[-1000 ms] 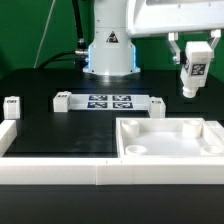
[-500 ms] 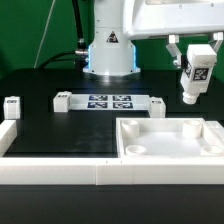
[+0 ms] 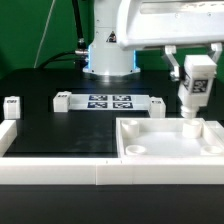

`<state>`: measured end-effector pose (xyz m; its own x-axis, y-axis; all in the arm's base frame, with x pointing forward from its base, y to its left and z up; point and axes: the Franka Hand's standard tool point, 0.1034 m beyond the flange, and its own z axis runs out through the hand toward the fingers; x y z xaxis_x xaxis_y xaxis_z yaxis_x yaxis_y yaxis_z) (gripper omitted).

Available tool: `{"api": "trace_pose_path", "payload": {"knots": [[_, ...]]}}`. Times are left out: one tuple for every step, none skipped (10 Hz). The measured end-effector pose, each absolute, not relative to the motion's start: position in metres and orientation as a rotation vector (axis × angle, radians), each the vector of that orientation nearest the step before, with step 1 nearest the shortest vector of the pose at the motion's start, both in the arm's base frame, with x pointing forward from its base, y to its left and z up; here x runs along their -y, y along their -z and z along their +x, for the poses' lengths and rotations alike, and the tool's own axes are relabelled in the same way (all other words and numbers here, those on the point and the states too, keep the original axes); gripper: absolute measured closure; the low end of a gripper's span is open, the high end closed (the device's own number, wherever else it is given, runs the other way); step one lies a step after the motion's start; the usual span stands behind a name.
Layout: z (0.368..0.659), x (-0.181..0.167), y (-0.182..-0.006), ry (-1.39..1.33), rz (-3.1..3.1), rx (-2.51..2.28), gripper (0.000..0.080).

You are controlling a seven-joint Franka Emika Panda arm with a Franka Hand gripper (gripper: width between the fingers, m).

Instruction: Assemble one leg

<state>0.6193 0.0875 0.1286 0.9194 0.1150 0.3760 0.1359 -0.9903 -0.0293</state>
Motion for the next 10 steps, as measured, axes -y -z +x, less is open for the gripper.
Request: {"api": "trace_pose_path", "payload": {"knots": [[0.63,-0.096,-0.125,0.597,-3.016,0.208,0.0509],[0.64,-0.099,-0.116,0.6,-3.013,0.211,0.0509],[0.643,-0.099,-0.114,0.626,-3.008,0.218,0.0509],[0.643,-0.1,-0.114,0.625,-3.008,0.219,0.0509],[0.643,-0.1,-0.114,0.625,-3.008,0.219,0.0509],[0.643,-0.099,-0.114,0.624,-3.008,0.219,0.0509],[0.642,-0.101,-0.114,0.626,-3.007,0.214,0.0509],[0.639,-0.108,-0.112,0.646,-2.997,0.204,0.0509],[0.636,-0.113,-0.11,0.714,-2.976,0.211,0.0509],[0.631,-0.116,-0.107,0.716,-2.974,0.217,0.0509]]}}
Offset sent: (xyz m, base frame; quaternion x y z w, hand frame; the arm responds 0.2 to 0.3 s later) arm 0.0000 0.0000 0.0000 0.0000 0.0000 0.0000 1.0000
